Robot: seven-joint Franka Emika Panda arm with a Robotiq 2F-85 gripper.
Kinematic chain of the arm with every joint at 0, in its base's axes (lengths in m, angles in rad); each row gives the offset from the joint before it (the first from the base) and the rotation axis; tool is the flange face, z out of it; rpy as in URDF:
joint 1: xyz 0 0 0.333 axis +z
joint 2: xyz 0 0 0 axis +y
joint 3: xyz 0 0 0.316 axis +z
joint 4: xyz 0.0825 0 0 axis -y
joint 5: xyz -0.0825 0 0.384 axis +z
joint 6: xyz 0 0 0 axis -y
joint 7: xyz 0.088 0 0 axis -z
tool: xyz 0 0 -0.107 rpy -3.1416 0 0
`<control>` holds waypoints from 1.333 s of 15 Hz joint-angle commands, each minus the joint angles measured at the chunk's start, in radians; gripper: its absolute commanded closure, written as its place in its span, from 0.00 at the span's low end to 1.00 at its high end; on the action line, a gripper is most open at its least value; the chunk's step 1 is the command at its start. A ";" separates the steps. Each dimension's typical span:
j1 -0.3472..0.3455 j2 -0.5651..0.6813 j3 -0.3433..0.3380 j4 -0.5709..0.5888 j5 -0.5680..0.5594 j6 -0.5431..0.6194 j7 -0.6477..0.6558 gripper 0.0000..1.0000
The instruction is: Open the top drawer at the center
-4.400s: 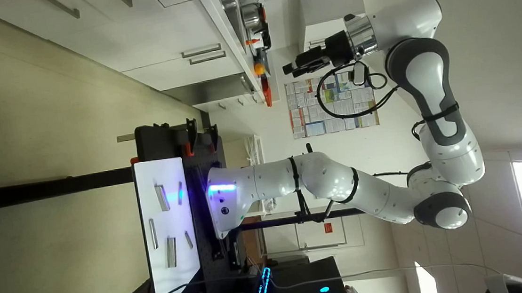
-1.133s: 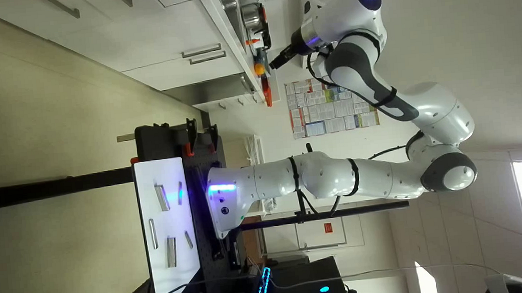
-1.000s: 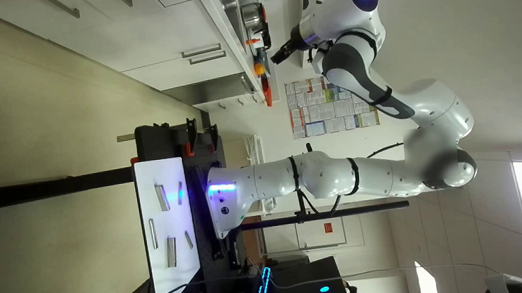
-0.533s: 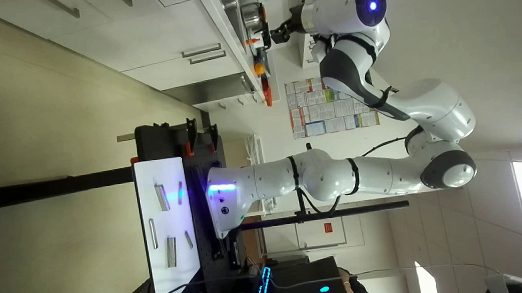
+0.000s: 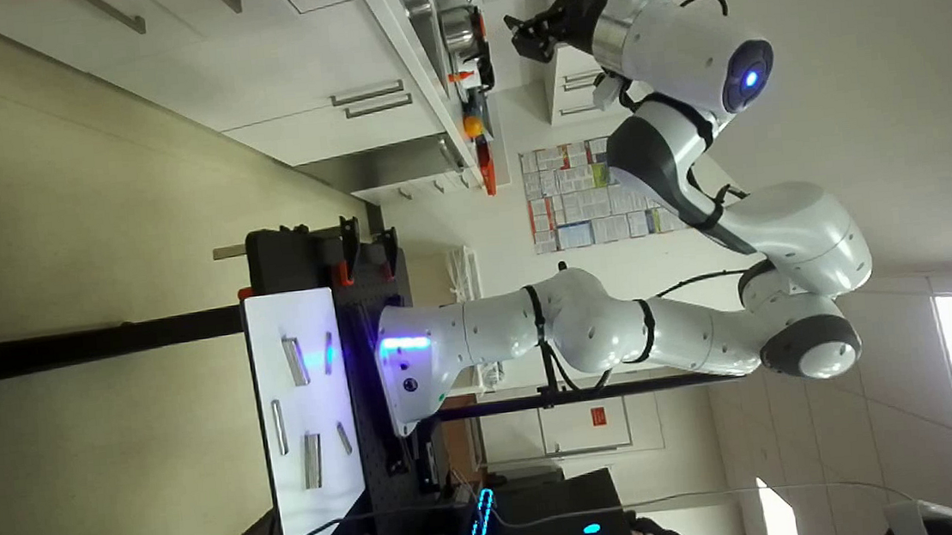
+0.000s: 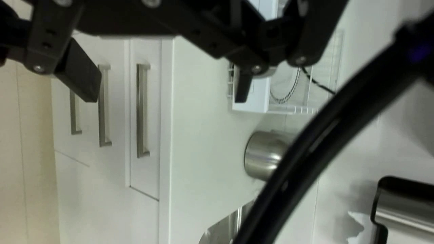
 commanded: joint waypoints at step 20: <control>-0.021 0.369 0.023 -0.054 -0.535 0.043 0.531 0.00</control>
